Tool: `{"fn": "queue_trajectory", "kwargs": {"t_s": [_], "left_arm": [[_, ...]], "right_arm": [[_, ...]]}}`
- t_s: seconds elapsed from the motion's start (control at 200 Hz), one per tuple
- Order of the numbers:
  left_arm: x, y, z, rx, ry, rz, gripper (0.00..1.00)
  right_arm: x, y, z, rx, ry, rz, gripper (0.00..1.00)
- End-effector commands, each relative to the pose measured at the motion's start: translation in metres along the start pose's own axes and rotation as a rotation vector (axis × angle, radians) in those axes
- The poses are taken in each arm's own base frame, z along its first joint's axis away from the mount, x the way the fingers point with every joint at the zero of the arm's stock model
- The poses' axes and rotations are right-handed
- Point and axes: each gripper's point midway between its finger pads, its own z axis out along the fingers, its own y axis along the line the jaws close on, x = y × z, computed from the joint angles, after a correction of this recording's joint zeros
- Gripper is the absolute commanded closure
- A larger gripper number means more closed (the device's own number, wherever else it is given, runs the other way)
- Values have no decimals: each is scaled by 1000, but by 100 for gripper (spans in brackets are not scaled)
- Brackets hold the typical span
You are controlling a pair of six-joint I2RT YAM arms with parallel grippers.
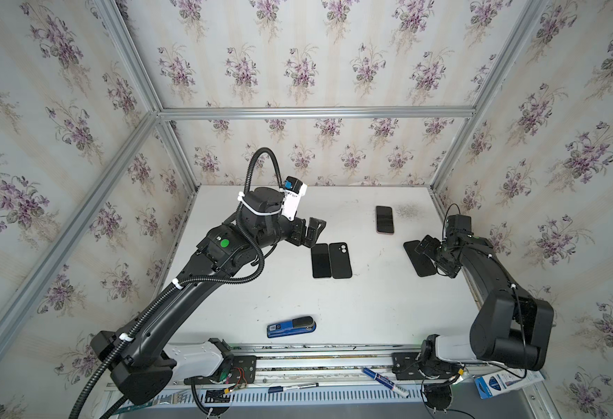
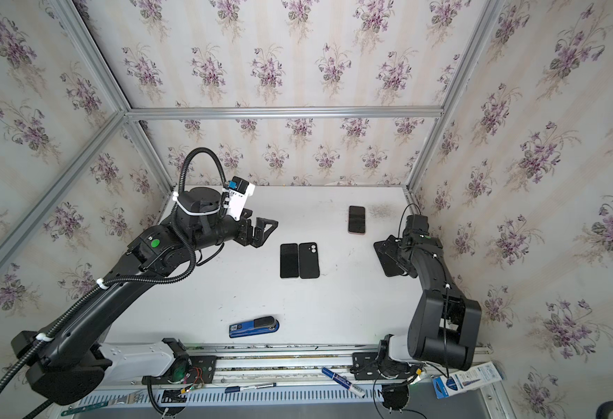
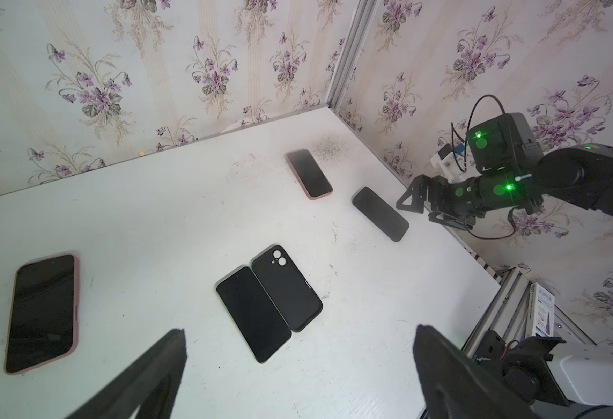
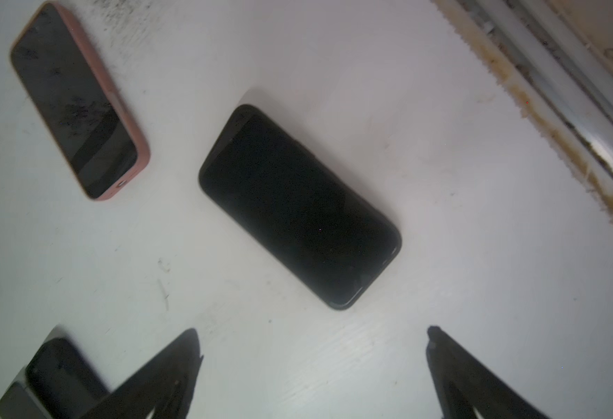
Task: Take the phone out of the phone case
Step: Pick up the phone from the middle-right of the table.
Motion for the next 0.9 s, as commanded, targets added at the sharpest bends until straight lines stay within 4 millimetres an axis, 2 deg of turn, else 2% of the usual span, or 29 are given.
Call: {"fn": "queue_trajectory", "kwargs": {"t_s": [0.0, 0.01, 0.025, 0.21, 0.325, 0.42, 0.695, 0.894], "left_arm": [[4, 5, 2, -14, -2, -22, 0], [-1, 3, -9, -9, -27, -21, 0], [-1, 4, -11, -11, -32, -22, 0], [11, 12, -13, -35, -19, -37, 0], [14, 16, -14, -46, -15, -52, 0], [16, 18, -15, -53, -13, -60, 0], [18, 22, -10, -72, -2, -65, 0], [18, 21, -5, -64, 9, -61, 0]], "right_arm": [[-25, 11, 14, -36, -50, -100, 1], [-25, 11, 16, -35, -48, -106, 1], [-26, 11, 19, -34, -46, -114, 1], [-37, 21, 44, -93, -57, -168, 1], [-40, 15, 58, -102, -18, -133, 1], [-38, 18, 67, -133, 6, -142, 1], [-24, 28, 80, -203, 78, -135, 1], [-19, 19, 80, -165, 77, -141, 2]]}}
